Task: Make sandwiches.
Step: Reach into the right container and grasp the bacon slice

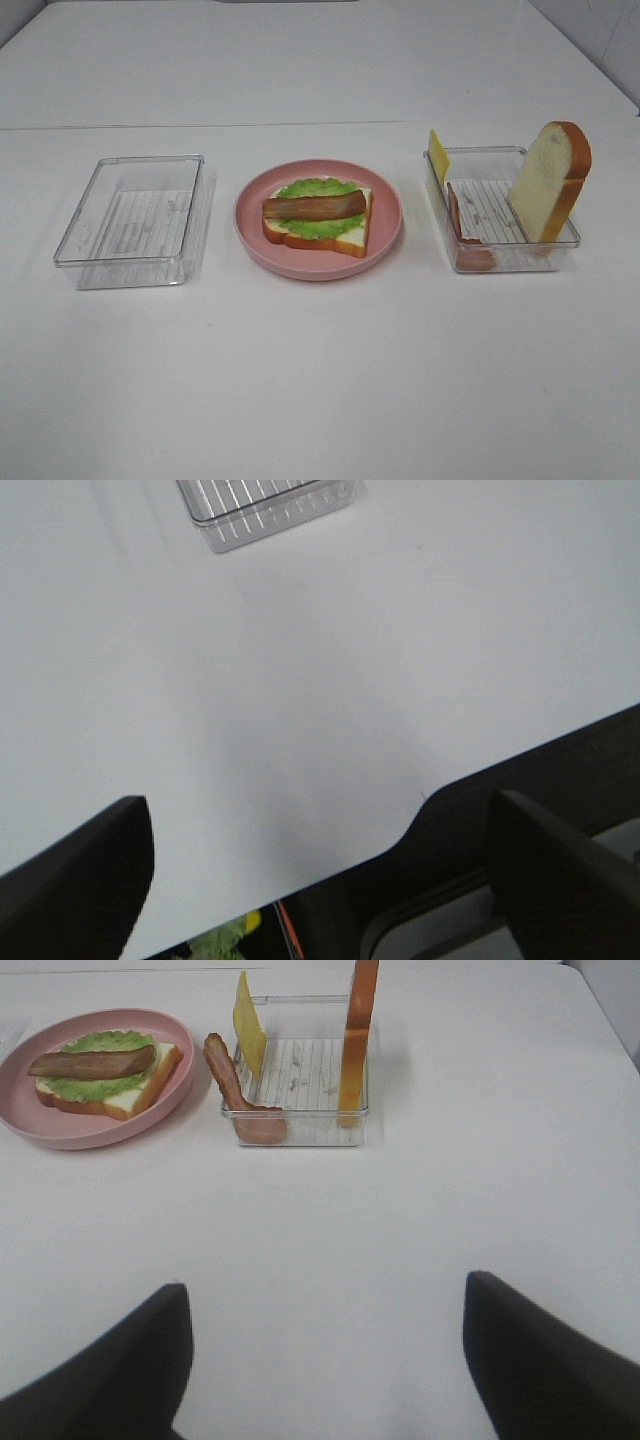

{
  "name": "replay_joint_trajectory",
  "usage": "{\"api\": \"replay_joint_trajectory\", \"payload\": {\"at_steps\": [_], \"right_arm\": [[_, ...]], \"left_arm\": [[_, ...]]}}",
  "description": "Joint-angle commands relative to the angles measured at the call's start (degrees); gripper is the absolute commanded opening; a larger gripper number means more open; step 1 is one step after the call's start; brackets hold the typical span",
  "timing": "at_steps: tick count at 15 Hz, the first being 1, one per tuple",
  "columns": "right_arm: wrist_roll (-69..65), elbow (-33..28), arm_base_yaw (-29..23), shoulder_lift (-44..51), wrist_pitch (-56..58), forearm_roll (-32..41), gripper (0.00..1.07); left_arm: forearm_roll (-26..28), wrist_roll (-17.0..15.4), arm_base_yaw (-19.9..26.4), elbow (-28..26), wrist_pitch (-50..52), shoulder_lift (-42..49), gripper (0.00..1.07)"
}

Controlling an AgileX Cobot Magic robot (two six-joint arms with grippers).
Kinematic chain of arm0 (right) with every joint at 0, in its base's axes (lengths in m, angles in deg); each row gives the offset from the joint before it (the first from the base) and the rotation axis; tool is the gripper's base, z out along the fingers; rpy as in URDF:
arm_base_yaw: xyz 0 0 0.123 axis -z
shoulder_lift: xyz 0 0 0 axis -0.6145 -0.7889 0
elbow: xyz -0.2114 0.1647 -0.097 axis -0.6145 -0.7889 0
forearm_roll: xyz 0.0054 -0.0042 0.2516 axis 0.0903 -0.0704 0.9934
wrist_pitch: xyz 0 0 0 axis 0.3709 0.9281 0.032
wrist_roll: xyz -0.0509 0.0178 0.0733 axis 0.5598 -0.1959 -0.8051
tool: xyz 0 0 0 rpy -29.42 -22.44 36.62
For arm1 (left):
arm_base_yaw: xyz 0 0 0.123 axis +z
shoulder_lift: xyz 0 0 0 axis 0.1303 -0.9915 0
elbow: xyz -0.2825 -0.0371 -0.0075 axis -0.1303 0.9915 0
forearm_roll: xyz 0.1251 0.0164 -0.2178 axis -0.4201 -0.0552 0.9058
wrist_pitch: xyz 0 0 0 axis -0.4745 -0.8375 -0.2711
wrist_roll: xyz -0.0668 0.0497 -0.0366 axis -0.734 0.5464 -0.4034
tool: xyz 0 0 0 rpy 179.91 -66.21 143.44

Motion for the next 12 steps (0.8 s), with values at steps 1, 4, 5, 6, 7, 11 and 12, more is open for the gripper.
{"api": "replay_joint_trajectory", "payload": {"at_steps": [1,4,5,6,7,11,12], "right_arm": [[0.5,-0.1,0.5,0.9,-0.6,0.3,0.73],[0.5,1.0,0.5,0.7,-2.6,-0.2,0.73],[0.3,1.8,0.5,-0.8,-6.6,-0.1,0.73],[-1.1,1.8,0.5,-2.2,-9.2,0.2,0.73],[-2.1,1.8,0.5,-3.1,-10.4,0.2,0.72],[-3.8,2.1,0.5,-16.0,-21.7,1.7,0.7],[-3.8,2.1,0.5,-20.9,-25.5,3.3,0.7]], "left_arm": [[-0.2,-0.1,-0.1,4.5,1.0,11.6,0.85],[-0.2,-0.1,-0.1,6.9,-0.3,22.9,0.85],[-0.5,-0.1,-0.1,7.9,-2.0,30.7,0.85],[-0.5,-0.1,-0.1,7.8,-2.0,34.0,0.85],[-0.5,-0.1,-0.1,7.8,-2.2,35.1,0.85],[-1.2,0.1,-0.1,7.5,-3.5,35.6,0.85],[-1.8,0.1,-0.1,7.8,-2.2,35.6,0.85]]}}
